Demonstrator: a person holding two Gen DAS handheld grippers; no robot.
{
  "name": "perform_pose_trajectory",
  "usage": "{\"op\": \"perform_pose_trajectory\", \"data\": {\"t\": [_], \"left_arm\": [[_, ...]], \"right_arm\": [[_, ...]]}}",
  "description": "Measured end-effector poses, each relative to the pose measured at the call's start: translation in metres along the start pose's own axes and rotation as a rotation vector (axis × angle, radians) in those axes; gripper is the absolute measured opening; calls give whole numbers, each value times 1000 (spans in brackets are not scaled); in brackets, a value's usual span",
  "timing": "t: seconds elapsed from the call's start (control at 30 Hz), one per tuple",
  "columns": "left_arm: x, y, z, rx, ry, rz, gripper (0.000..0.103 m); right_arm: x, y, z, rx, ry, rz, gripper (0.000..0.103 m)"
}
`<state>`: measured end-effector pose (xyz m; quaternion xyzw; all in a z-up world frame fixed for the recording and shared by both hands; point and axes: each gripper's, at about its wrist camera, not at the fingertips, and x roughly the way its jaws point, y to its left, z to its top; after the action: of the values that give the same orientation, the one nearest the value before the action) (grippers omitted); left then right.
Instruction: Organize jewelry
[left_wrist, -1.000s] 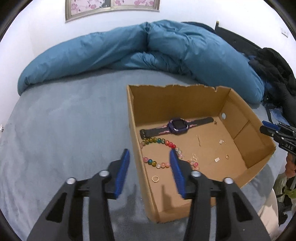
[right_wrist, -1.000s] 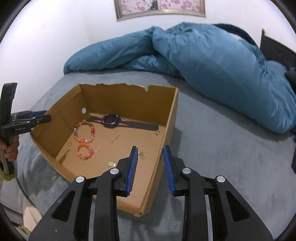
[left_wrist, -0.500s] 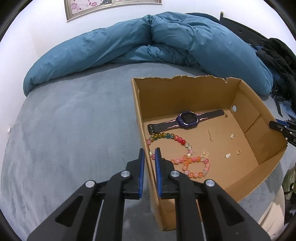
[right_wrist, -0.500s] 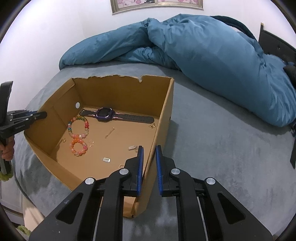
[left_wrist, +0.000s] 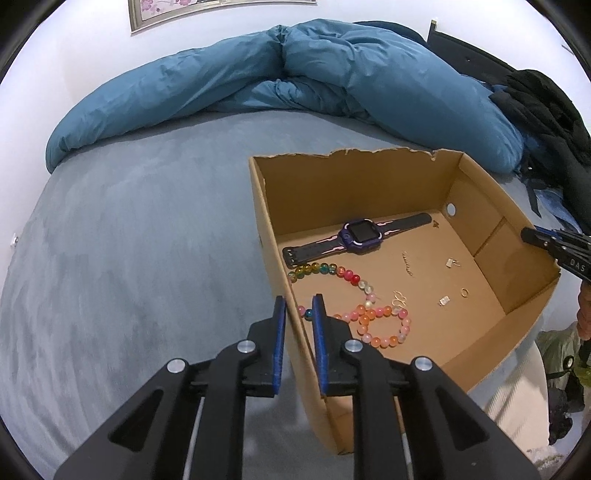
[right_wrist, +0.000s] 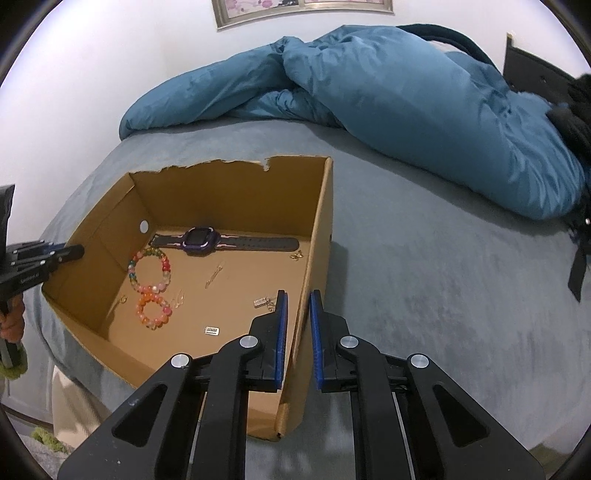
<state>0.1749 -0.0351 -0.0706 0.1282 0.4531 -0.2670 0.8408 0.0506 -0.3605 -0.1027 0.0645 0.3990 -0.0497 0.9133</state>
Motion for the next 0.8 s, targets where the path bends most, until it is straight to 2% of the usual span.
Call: {"op": "perform_pose_trajectory", "data": {"t": [0.2, 0.33, 0.47, 0.5, 0.6, 0.63, 0.7, 0.77, 0.8], "left_arm": [[-8, -4, -10, -15, 10, 1, 13], [-8, -8, -10, 4, -6, 25, 14], [-16, -8, -16, 20, -56, 38, 17], [-21, -10, -17, 31, -73, 51, 26], [-36, -12, -19, 38, -128, 76, 51], [-43, -13, -21, 36, -149, 77, 54], [-55, -14, -23, 26, -173, 77, 66], [-67, -16, -24, 16, -203, 66, 73], [-74, -18, -26, 14, -217, 58, 78]], "right_arm": [[-7, -3, -12, 41, -16, 11, 11], [-4, 0, -13, 26, -40, -13, 11], [-7, 4, -18, -2, -69, -38, 20], [-10, 4, -20, 0, -76, -38, 28], [-22, 2, -25, 14, -122, -40, 44], [-29, 2, -28, 18, -142, -39, 50], [-43, 1, -32, 28, -174, -45, 57], [-59, 2, -35, 35, -222, -42, 61], [-65, 2, -35, 36, -239, -40, 67]]}}
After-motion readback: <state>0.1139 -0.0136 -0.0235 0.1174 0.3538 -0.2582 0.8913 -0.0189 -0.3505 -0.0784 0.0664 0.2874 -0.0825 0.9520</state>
